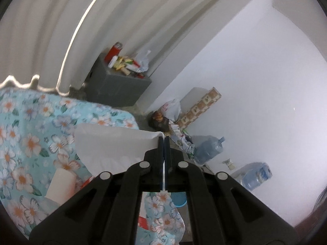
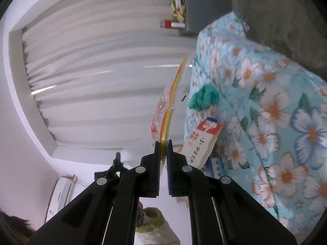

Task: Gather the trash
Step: 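Close the right tool on the striped clear bag while left holds the tissue, then carry both tools over the blue wastebasket and open them to drop trash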

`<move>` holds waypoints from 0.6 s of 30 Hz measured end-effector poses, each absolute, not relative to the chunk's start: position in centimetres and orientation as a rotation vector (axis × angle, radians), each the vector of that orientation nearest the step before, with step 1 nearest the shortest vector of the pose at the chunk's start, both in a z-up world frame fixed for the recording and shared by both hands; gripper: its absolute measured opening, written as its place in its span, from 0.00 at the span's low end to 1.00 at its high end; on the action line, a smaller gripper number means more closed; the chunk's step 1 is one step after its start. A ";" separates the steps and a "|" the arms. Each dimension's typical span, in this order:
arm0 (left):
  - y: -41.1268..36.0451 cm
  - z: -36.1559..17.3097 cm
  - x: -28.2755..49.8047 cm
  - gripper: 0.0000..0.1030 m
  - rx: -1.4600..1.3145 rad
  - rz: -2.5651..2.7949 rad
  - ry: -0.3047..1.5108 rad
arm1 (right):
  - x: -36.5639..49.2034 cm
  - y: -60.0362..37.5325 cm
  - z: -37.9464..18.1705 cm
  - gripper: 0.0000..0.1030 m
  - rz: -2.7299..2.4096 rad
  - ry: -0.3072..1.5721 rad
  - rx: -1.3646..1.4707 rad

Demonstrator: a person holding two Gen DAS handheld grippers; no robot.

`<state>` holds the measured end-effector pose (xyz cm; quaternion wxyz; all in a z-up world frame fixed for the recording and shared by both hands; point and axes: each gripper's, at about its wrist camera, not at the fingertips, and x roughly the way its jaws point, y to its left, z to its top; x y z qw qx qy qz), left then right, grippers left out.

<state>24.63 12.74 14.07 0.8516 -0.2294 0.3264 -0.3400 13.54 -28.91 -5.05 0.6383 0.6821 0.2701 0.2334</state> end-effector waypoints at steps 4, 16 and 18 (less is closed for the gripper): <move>9.8 15.2 23.4 0.00 -0.416 -0.737 0.673 | 11.6 -30.8 -5.5 0.06 0.504 0.545 1.581; -3.9 14.3 19.0 0.00 -0.282 -0.868 0.719 | 3.4 -38.3 -7.7 0.06 0.391 0.355 1.639; -7.1 13.4 18.3 0.00 -0.253 -0.898 0.741 | 1.7 -39.6 -8.6 0.06 0.350 0.326 1.645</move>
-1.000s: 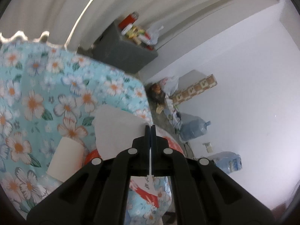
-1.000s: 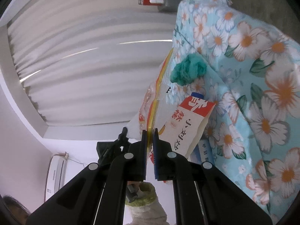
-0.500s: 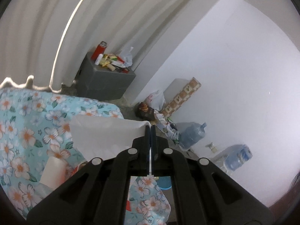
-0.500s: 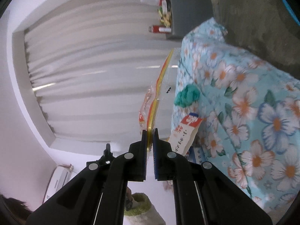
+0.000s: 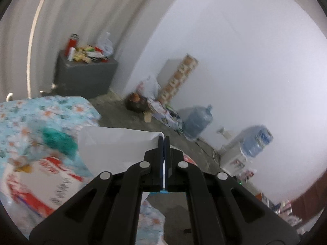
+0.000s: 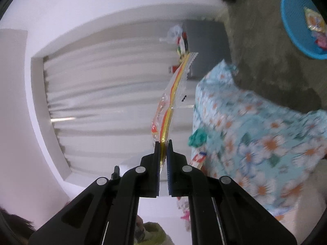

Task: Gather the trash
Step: 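Carry both tools over the blue wastebasket and open them to drop trash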

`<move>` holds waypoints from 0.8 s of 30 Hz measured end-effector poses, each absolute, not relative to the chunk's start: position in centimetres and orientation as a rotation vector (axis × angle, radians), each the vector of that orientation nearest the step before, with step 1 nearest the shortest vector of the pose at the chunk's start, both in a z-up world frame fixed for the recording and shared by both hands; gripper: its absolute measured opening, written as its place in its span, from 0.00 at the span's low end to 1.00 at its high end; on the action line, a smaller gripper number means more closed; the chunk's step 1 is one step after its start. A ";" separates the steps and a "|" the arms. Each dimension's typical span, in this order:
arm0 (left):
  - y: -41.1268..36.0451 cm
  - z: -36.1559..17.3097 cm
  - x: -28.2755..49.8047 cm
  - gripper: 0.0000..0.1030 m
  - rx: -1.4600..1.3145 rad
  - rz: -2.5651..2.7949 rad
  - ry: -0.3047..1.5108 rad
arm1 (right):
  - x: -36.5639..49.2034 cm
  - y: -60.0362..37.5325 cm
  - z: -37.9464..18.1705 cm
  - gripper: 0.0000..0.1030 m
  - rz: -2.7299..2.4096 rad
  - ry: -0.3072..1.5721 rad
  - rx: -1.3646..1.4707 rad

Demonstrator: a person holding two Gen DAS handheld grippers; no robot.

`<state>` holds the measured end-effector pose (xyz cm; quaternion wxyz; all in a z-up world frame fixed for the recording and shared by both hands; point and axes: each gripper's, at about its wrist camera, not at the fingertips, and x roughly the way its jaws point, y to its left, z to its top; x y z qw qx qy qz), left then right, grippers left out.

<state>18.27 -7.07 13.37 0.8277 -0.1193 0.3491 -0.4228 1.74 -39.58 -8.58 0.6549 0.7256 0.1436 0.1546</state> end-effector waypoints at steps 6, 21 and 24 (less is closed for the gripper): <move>-16.1 10.1 16.1 0.00 -0.142 -0.964 0.793 | -2.8 -43.4 -11.1 0.06 0.207 0.257 1.663; -34.8 -1.9 17.5 0.00 0.092 -1.053 1.080 | -7.8 -49.8 -15.3 0.06 -0.256 0.290 1.514; -37.9 -4.7 18.3 0.00 0.146 -1.062 1.127 | -7.4 -50.6 -16.9 0.06 -0.331 0.333 1.479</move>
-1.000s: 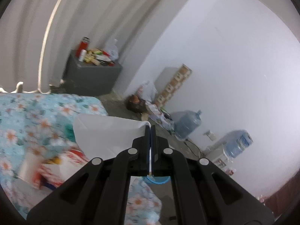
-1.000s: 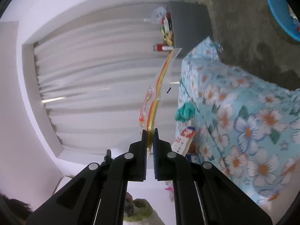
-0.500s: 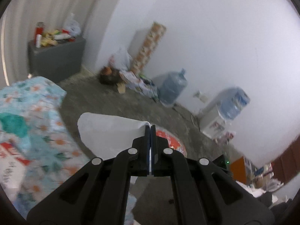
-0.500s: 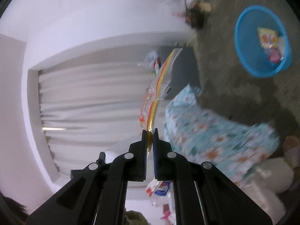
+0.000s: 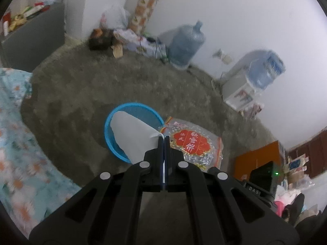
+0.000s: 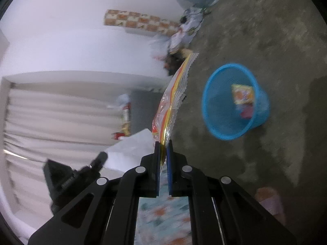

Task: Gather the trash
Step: 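Carry both tools over the blue wastebasket and open them to drop trash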

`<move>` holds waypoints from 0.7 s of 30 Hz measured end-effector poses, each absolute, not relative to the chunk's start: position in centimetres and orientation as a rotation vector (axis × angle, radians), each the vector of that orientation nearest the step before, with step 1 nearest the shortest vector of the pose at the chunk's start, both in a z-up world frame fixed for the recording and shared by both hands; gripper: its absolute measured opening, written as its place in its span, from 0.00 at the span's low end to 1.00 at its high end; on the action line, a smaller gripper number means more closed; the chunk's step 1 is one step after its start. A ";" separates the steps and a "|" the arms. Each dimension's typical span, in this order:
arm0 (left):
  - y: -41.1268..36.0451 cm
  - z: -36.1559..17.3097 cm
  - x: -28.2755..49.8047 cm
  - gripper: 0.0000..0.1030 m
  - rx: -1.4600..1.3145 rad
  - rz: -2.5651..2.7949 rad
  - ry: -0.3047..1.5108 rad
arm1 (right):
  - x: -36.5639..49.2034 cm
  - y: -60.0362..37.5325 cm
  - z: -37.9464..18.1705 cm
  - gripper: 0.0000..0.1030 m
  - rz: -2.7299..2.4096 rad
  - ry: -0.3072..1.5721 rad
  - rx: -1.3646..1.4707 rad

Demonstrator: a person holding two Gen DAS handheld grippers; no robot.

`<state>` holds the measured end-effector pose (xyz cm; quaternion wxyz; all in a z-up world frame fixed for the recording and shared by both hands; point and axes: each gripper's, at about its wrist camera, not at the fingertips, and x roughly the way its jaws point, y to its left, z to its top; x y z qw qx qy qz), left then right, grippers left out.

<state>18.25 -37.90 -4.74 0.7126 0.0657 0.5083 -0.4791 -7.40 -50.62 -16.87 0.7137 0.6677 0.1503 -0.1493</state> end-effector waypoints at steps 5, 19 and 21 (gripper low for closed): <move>-42.9 -10.3 19.6 0.00 0.248 -1.054 1.193 | -5.5 -52.8 -19.9 0.06 -0.428 0.425 1.440; -50.5 -22.6 25.0 0.28 0.345 -0.919 1.328 | 3.0 -57.6 -31.0 0.45 -0.572 0.810 1.304; -50.6 -22.7 24.8 0.31 0.350 -0.917 1.330 | 2.9 -57.8 -31.9 0.46 -0.603 0.835 1.306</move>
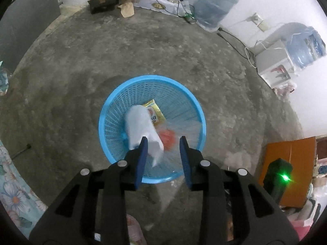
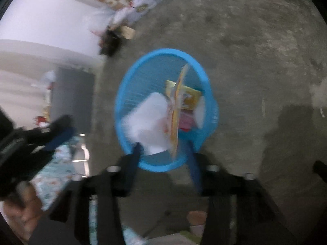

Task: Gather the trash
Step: 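Carry both tools over the blue wastebasket and open them to drop trash, then move both tools back over the trash on the bed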

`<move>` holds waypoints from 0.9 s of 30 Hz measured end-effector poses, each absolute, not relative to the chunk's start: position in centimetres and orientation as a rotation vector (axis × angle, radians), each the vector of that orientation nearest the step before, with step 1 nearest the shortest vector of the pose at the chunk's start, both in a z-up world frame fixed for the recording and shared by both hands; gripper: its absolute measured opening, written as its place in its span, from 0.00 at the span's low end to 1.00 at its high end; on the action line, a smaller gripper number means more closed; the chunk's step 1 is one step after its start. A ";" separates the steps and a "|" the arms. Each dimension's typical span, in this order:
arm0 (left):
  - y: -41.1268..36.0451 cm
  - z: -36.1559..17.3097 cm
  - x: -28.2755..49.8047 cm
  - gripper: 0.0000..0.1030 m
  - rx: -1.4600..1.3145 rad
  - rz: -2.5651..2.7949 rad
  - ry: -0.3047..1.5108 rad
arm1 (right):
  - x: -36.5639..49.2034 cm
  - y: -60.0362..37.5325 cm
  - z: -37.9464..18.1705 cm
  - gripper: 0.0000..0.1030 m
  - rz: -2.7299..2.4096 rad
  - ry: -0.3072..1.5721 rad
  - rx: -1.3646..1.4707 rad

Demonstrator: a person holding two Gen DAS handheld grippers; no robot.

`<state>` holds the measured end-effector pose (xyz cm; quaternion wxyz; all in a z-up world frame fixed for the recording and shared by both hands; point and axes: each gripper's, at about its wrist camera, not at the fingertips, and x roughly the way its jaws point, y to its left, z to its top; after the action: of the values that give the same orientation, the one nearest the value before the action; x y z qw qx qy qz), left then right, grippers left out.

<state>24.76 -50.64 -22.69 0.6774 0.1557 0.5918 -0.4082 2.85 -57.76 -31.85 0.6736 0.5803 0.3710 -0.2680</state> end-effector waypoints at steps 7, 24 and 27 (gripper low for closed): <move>-49.0 -18.8 23.8 0.42 0.329 -0.949 1.250 | 0.5 -56.8 -30.5 0.53 -0.635 0.753 1.351; -31.7 1.8 17.3 0.69 0.090 -0.963 0.910 | 1.8 -48.0 -13.6 0.68 -0.499 0.620 1.051; -26.5 4.6 15.5 0.71 0.073 -0.944 0.840 | 2.7 -45.8 -10.8 0.69 -0.421 0.637 1.004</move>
<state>15.54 -26.49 4.57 0.8063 0.0342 0.3925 -0.4411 2.67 -45.75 -10.79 0.8077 0.4692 0.2978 -0.1969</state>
